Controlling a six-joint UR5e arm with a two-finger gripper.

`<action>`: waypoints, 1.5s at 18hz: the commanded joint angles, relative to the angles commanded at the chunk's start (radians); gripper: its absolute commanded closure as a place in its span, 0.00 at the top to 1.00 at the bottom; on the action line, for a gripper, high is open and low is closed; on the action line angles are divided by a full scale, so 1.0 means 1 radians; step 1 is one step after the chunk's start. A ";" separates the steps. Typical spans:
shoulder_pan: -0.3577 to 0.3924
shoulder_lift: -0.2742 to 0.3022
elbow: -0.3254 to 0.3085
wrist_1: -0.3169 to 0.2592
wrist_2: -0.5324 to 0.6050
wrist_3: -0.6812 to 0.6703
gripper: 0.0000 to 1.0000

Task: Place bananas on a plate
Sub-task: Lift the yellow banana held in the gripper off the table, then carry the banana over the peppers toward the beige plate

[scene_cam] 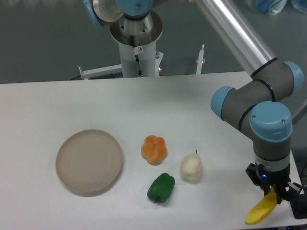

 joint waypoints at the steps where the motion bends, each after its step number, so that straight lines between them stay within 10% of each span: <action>1: 0.000 0.000 -0.002 0.000 0.000 0.000 0.21; 16: 0.000 0.083 -0.119 -0.008 -0.005 -0.009 0.21; 27: -0.060 0.293 -0.313 -0.113 -0.032 -0.234 0.21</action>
